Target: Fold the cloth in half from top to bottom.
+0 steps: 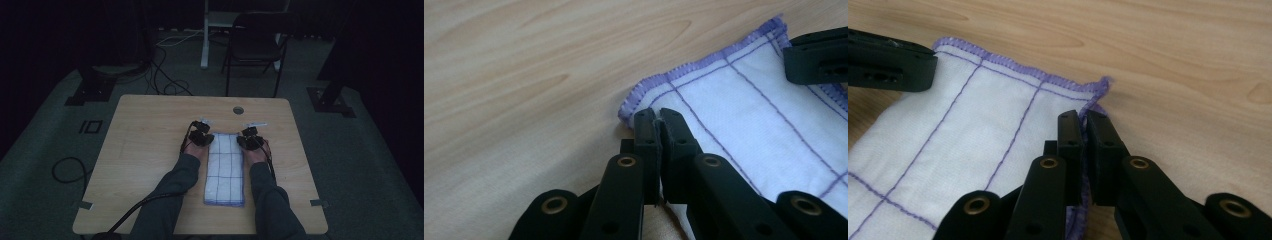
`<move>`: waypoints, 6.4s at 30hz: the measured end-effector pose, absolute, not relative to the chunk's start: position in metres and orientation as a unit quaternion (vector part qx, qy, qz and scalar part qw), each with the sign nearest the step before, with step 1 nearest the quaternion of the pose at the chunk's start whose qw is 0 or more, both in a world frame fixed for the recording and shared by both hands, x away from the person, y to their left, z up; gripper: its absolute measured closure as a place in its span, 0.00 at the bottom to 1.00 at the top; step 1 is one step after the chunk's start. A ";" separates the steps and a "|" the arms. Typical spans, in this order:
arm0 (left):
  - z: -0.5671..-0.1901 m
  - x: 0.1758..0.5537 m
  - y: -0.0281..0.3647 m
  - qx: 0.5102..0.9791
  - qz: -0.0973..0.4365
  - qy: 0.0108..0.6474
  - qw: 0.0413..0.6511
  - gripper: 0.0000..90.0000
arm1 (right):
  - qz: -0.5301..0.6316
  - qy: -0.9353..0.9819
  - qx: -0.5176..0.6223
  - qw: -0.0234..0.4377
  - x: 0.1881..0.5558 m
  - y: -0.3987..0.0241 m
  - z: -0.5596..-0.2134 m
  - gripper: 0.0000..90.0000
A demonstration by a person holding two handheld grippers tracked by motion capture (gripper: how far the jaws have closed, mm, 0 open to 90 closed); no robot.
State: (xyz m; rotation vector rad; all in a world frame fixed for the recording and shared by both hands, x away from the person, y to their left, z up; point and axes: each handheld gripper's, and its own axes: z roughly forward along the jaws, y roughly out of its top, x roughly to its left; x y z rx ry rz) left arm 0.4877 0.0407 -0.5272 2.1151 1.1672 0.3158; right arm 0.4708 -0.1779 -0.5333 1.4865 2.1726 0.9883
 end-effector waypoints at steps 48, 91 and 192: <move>-0.465 0.454 0.060 0.801 0.157 0.382 0.433 0.98 | 0.420 0.754 0.460 0.209 0.435 -0.187 -0.473 0.96; -0.451 0.393 0.077 0.793 0.158 0.345 0.476 0.98 | 0.461 0.749 0.428 0.209 0.372 -0.189 -0.464 0.96; -0.500 0.299 0.092 0.781 0.079 0.360 0.504 0.92 | 0.448 0.779 0.419 0.131 0.297 -0.195 -0.517 0.95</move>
